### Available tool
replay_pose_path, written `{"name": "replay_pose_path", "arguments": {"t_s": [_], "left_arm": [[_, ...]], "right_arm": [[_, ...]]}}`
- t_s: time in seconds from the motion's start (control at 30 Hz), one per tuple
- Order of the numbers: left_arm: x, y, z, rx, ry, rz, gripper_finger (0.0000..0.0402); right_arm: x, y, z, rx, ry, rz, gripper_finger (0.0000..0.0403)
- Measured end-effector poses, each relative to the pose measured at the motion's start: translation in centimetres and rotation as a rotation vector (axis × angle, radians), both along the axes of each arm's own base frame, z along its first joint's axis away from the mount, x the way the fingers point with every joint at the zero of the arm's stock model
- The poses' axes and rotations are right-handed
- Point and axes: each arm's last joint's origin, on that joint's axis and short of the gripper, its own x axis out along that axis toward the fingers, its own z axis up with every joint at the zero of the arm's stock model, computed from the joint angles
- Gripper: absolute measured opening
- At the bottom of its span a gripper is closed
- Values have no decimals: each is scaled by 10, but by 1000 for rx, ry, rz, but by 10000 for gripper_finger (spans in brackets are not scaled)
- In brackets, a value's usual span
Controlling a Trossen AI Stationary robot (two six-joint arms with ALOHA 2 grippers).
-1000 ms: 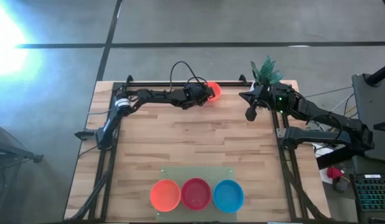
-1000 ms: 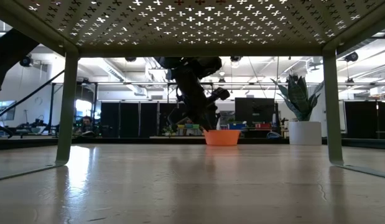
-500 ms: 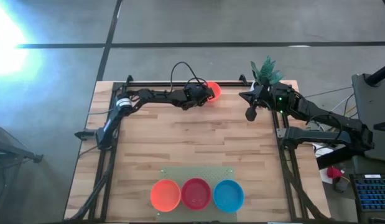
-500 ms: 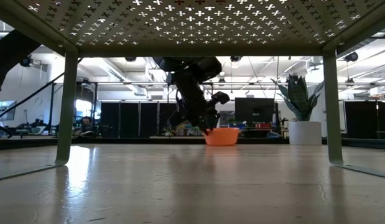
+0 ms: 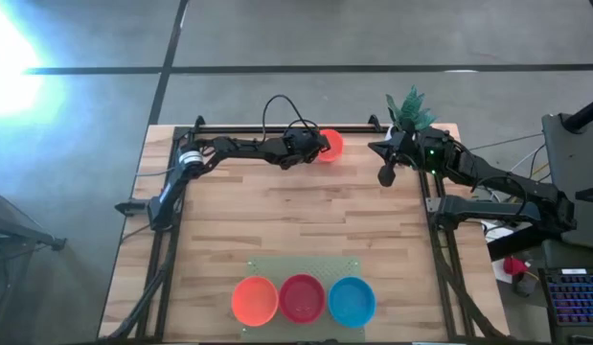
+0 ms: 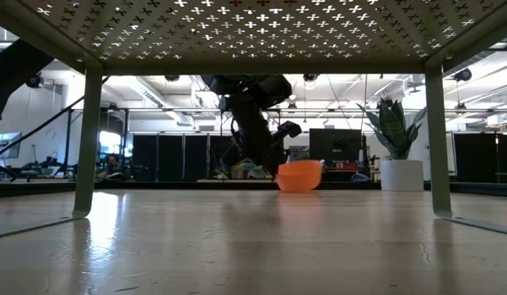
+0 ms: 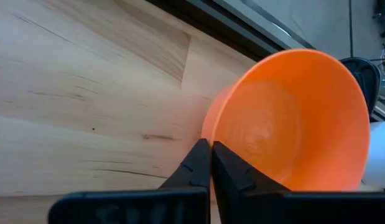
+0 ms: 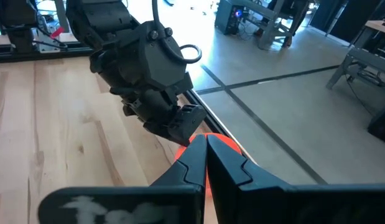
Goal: Pick & Place Mini bowls
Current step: Stack the orange bowl on the orange bowl on the shelf
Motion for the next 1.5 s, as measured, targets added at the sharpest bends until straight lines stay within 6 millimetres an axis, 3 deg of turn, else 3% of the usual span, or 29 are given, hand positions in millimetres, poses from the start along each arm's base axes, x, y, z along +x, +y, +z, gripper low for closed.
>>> {"name": "replay_pose_path", "arguments": {"t_s": [0.47, 0.7, 0.83, 1.07, 1.33, 1.5], "left_arm": [[-1, -1, 5, 60, 67, -89, 1], [-9, -6, 32, 113, 117, -192, 0], [-18, -16, 58, 150, 164, -289, 0], [-55, -34, 117, 196, 251, -399, 0], [-120, -63, 186, 218, 299, -487, 0], [-162, -81, 216, 236, 328, -548, 0]], "right_arm": [[0, 0, 0, -4, 1, 0, 8], [0, 0, 0, -4, -1, 1, 8], [-1, 0, 1, -8, -7, 0, 8], [-6, 3, 5, -23, -30, 2, 8], [-11, 5, 9, -29, -57, 0, 8], [-13, 6, 11, -15, -77, 2, 8]]}}
